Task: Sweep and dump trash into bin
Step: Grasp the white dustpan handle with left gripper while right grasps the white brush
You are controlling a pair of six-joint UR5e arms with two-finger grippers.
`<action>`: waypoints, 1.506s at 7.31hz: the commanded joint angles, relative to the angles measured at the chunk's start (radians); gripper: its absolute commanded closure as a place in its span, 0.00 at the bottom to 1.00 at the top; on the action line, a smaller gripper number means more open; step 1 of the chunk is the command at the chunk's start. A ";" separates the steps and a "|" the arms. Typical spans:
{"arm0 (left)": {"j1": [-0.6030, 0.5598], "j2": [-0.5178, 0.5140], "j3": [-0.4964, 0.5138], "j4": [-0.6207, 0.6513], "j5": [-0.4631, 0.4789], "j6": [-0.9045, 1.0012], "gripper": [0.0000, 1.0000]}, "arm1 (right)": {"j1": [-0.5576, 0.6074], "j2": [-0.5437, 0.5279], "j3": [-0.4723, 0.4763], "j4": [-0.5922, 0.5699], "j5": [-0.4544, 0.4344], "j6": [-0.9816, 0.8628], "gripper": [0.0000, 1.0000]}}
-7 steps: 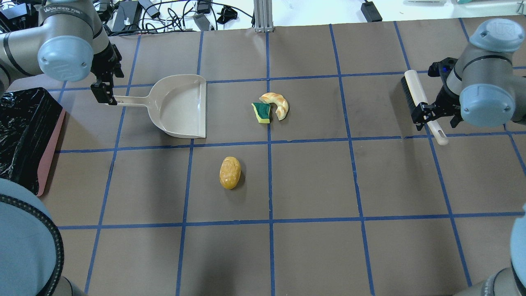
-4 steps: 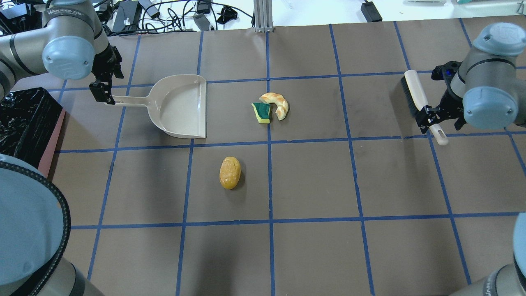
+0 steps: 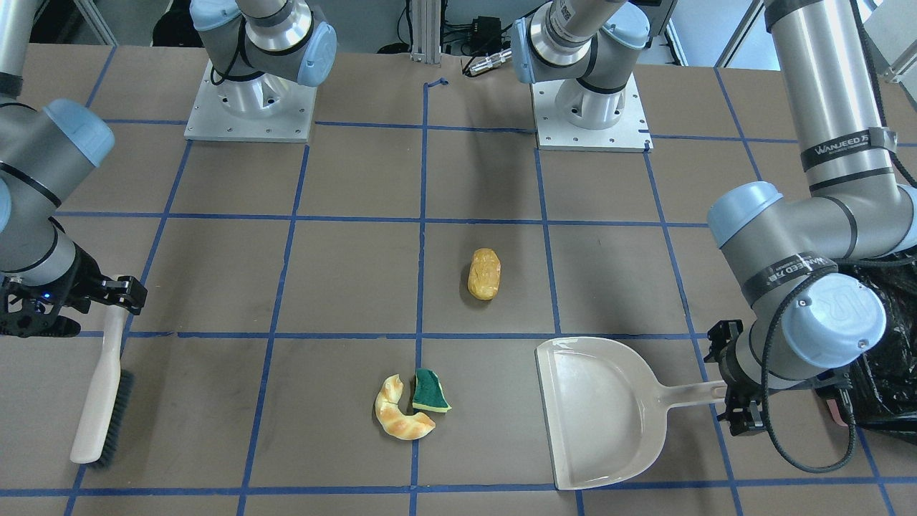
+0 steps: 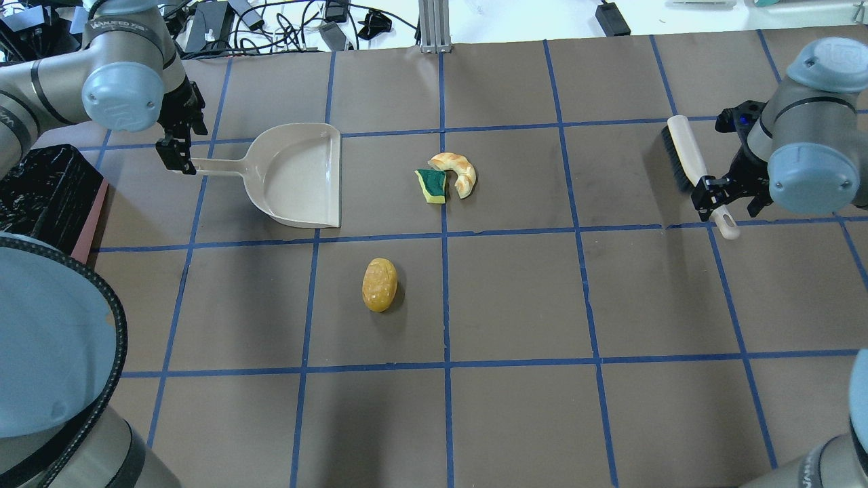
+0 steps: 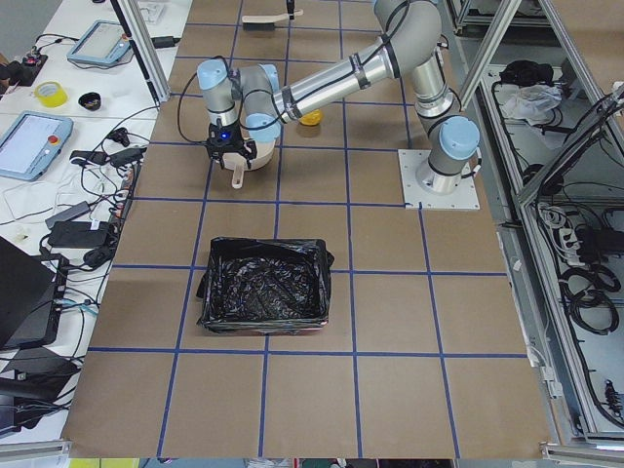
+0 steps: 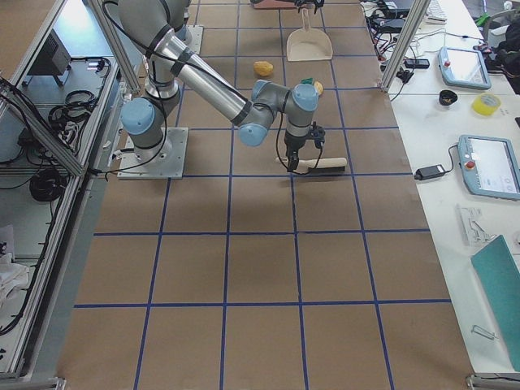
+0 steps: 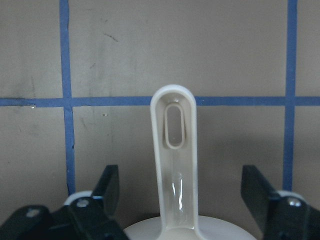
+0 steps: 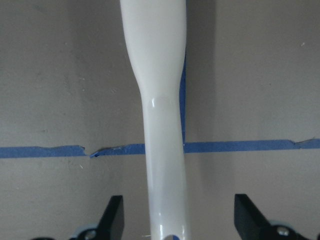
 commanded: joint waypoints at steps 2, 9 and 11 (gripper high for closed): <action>-0.001 -0.042 0.021 0.009 0.005 -0.032 0.17 | 0.000 0.004 0.001 0.001 0.029 0.001 0.31; -0.011 -0.035 -0.020 0.007 -0.012 -0.070 0.79 | 0.000 -0.001 0.001 0.003 0.027 0.001 0.82; -0.011 -0.026 -0.011 0.007 -0.041 -0.075 1.00 | 0.006 -0.008 -0.008 0.003 0.024 0.001 0.93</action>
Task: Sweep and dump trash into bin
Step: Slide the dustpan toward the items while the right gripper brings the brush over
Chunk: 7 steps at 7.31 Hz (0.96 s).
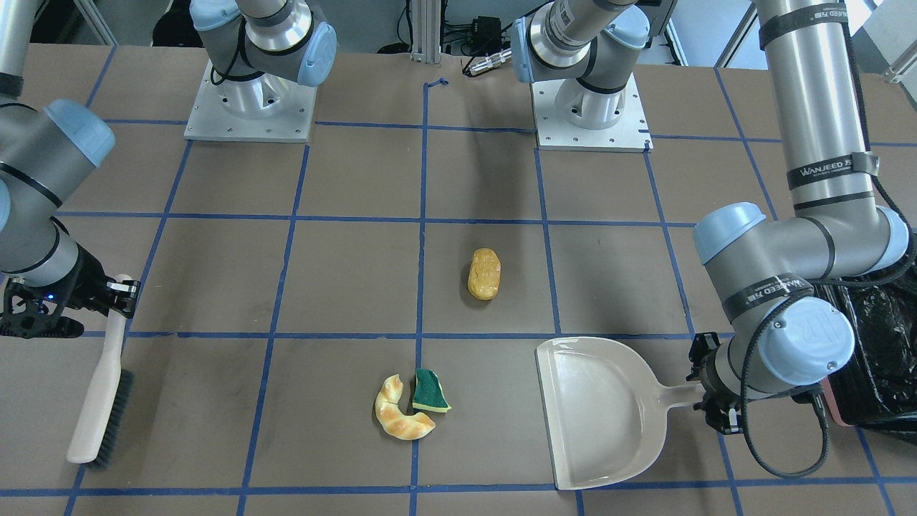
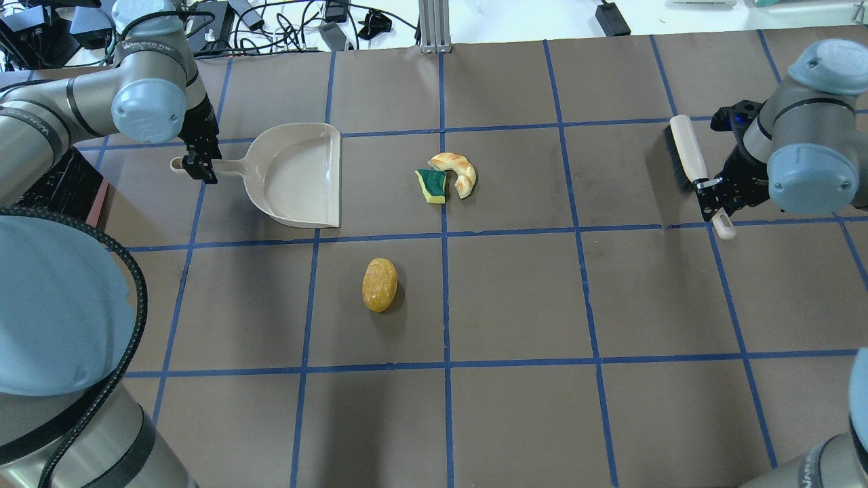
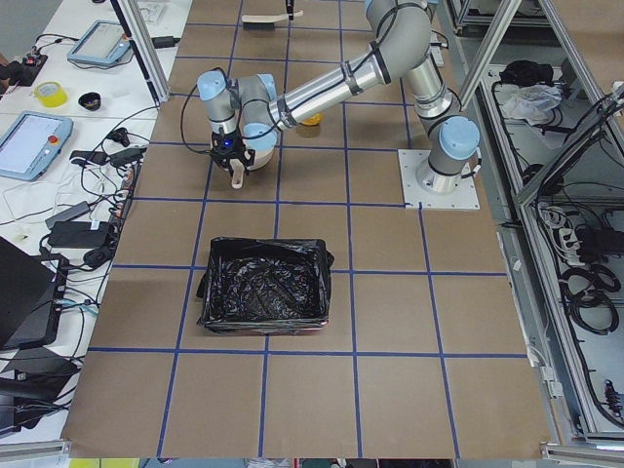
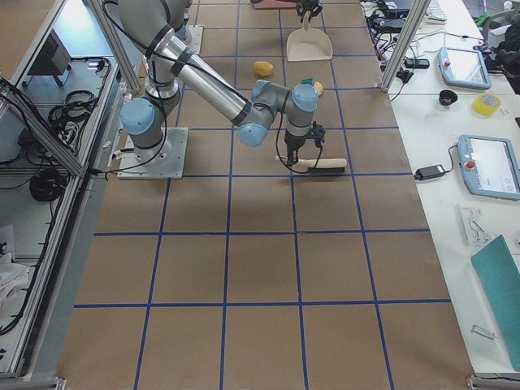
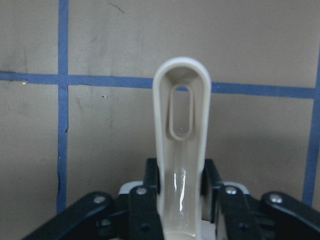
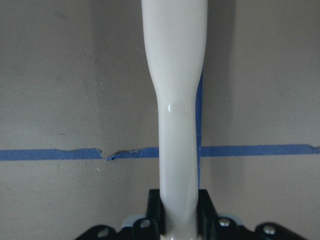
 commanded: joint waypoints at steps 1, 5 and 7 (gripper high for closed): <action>-0.003 0.009 0.003 0.000 -0.017 -0.016 1.00 | 0.012 -0.024 -0.008 -0.004 0.002 -0.003 0.91; -0.090 -0.018 0.134 -0.125 0.015 -0.093 1.00 | 0.220 -0.045 -0.011 -0.006 0.005 0.217 1.00; -0.155 -0.057 0.181 -0.181 0.070 -0.169 1.00 | 0.341 -0.048 -0.011 -0.004 0.005 0.369 1.00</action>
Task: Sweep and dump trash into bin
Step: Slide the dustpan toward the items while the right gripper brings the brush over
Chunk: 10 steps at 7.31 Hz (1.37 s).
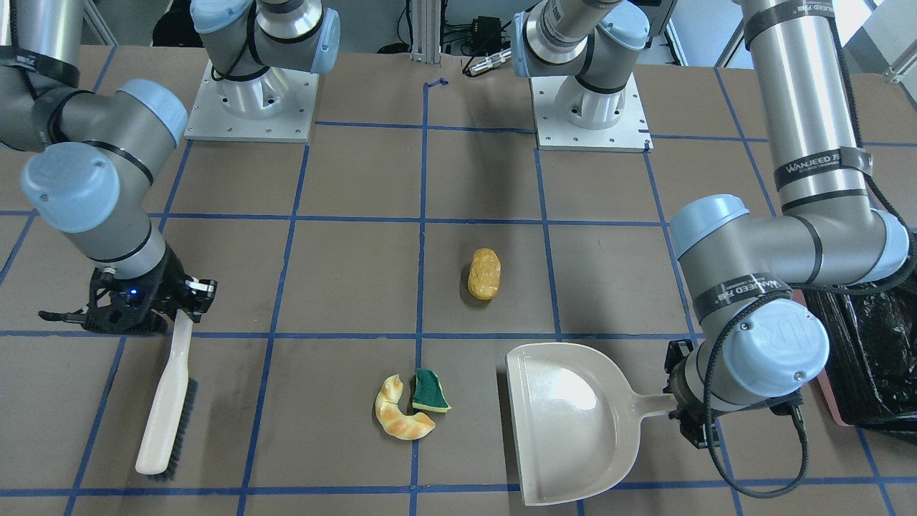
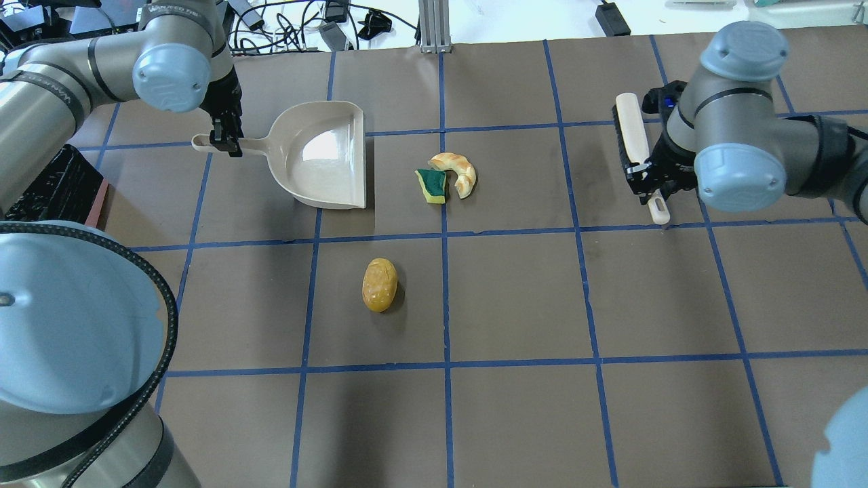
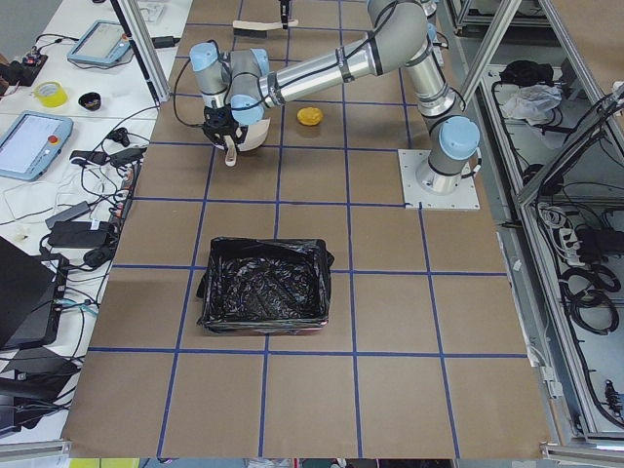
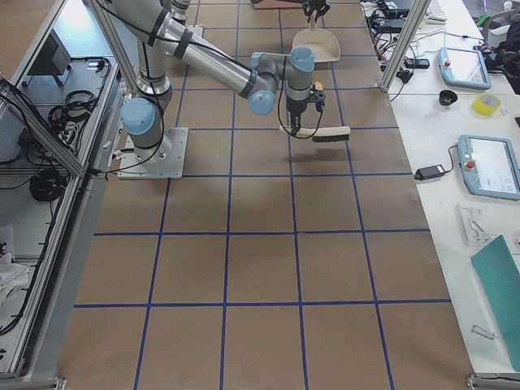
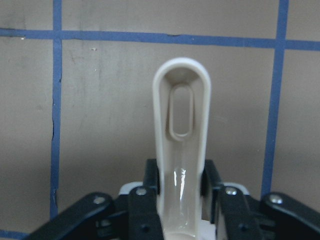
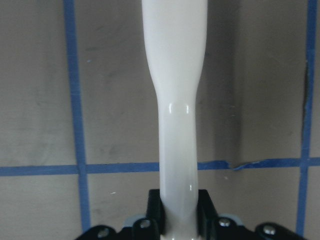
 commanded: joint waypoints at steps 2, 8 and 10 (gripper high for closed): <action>-0.098 -0.059 0.039 -0.035 0.084 -0.117 1.00 | 0.180 0.000 -0.017 0.010 0.065 0.231 1.00; -0.217 -0.064 0.046 -0.066 0.107 -0.229 1.00 | 0.352 0.072 -0.020 0.008 0.065 0.414 1.00; -0.221 -0.062 0.046 -0.076 0.104 -0.242 1.00 | 0.436 0.101 -0.025 -0.001 0.083 0.497 1.00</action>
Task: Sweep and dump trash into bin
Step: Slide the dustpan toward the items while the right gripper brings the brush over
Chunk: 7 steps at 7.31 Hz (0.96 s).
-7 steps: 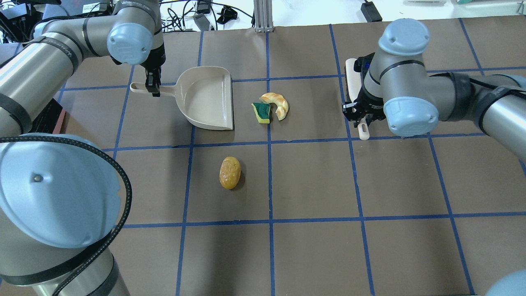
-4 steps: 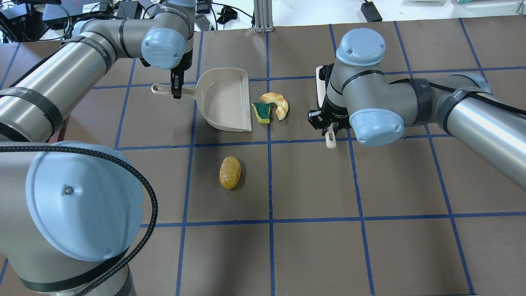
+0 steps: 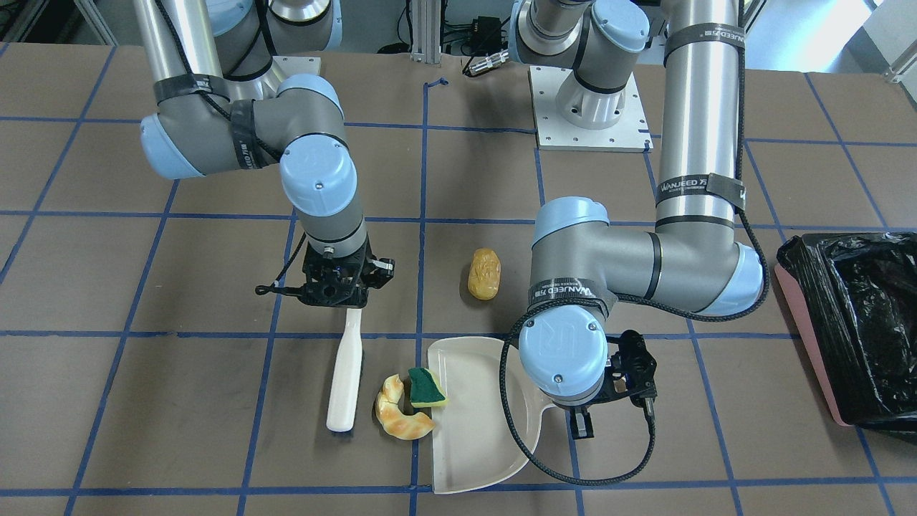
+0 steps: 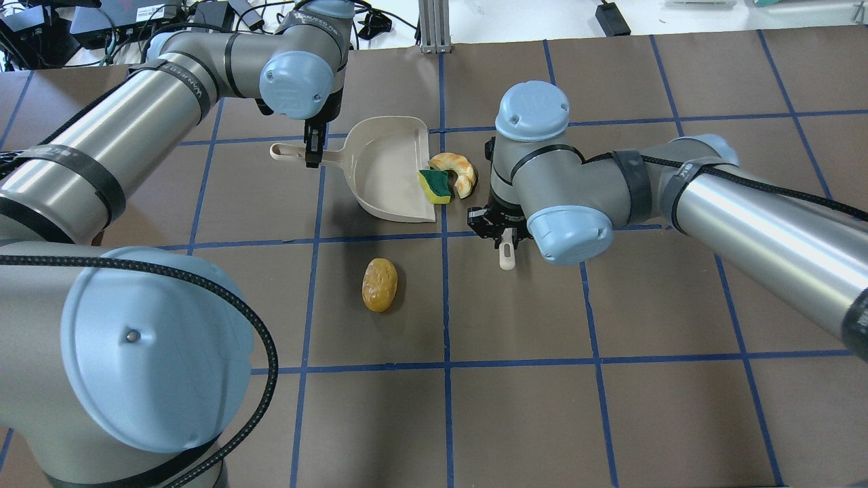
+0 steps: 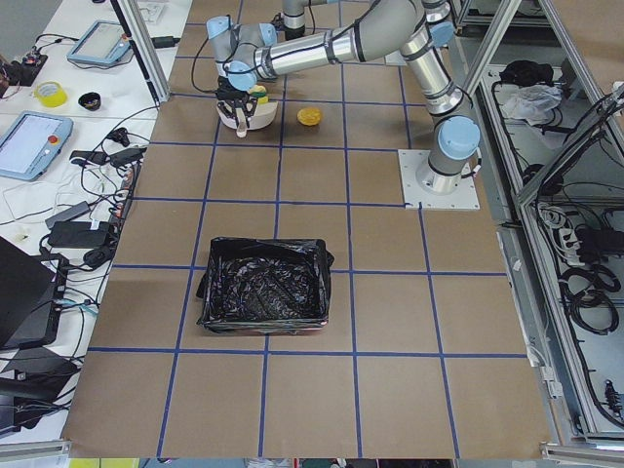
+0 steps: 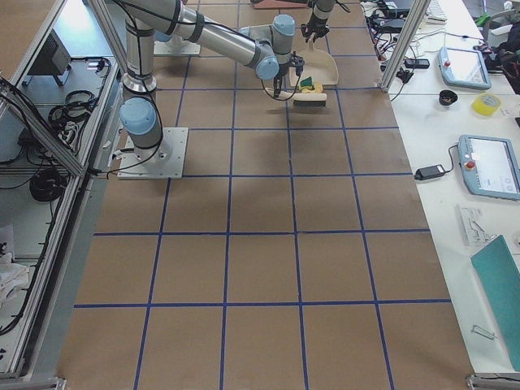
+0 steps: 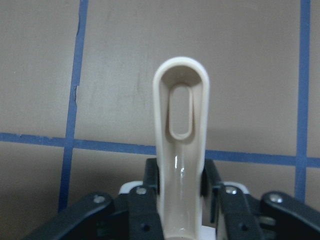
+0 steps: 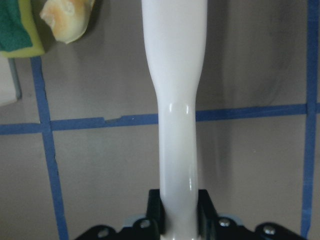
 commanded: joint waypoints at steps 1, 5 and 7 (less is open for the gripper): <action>-0.003 0.000 0.000 -0.009 -0.005 -0.009 1.00 | 0.082 0.021 -0.016 -0.007 0.075 0.098 1.00; -0.026 0.006 -0.005 -0.015 -0.087 0.000 1.00 | 0.170 0.121 -0.164 -0.006 0.120 0.219 1.00; -0.026 0.004 -0.011 0.014 -0.129 0.062 1.00 | 0.176 0.110 -0.186 0.011 0.111 0.229 1.00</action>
